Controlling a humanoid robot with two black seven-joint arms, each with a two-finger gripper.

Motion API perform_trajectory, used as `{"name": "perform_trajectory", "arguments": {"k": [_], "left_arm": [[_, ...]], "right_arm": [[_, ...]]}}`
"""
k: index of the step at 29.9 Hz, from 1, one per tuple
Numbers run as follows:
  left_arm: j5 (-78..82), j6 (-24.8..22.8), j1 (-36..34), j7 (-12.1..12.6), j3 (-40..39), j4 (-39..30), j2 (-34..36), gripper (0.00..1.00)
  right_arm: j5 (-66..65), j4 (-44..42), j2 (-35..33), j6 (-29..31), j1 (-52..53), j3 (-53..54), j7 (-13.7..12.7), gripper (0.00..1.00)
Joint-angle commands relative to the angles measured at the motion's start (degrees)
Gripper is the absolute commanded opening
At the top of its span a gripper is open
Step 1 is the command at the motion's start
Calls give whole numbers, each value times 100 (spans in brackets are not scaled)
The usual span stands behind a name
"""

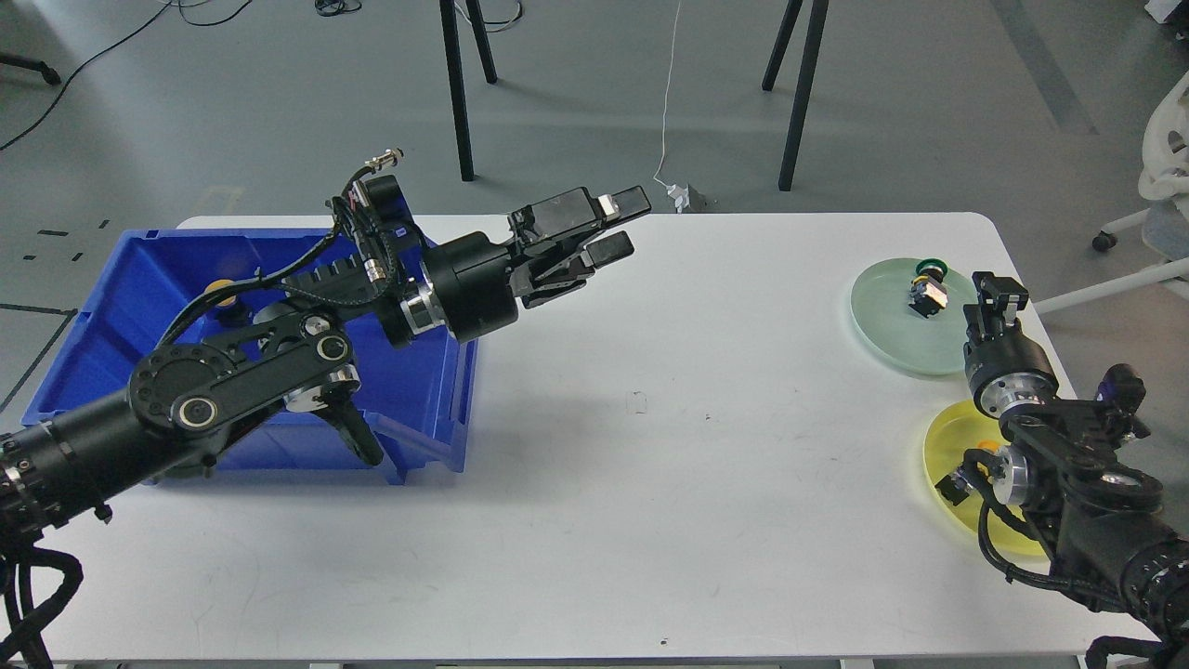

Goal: Pass button and place on color plate

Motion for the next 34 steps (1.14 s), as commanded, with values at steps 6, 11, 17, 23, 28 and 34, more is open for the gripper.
{"name": "perform_trajectory", "arguments": {"k": [6, 11, 17, 23, 28, 34], "left_arm": [[-8, 10, -1, 0, -17, 9, -9, 87], [-419, 195, 95, 0, -683, 17, 104, 87], [-1044, 142, 350, 0, -1467, 675, 509, 90], [-1466, 2, 798, 0, -1608, 1309, 808, 92], [-1782, -428, 1010, 0, -1626, 1397, 887, 92], [-2038, -517, 1010, 0, -1643, 1336, 887, 92]], "right_arm": [[112, 414, 114, 0, 0, 70, 0, 65], [147, 2344, -420, 70, -88, 614, 0, 75], [147, 4526, -686, 115, -123, 869, 0, 94], [147, 5047, -431, 273, -97, 887, 0, 99], [147, 5205, -123, 273, -123, 896, 0, 99], [147, 5250, -97, 264, -150, 896, 0, 99]]}}
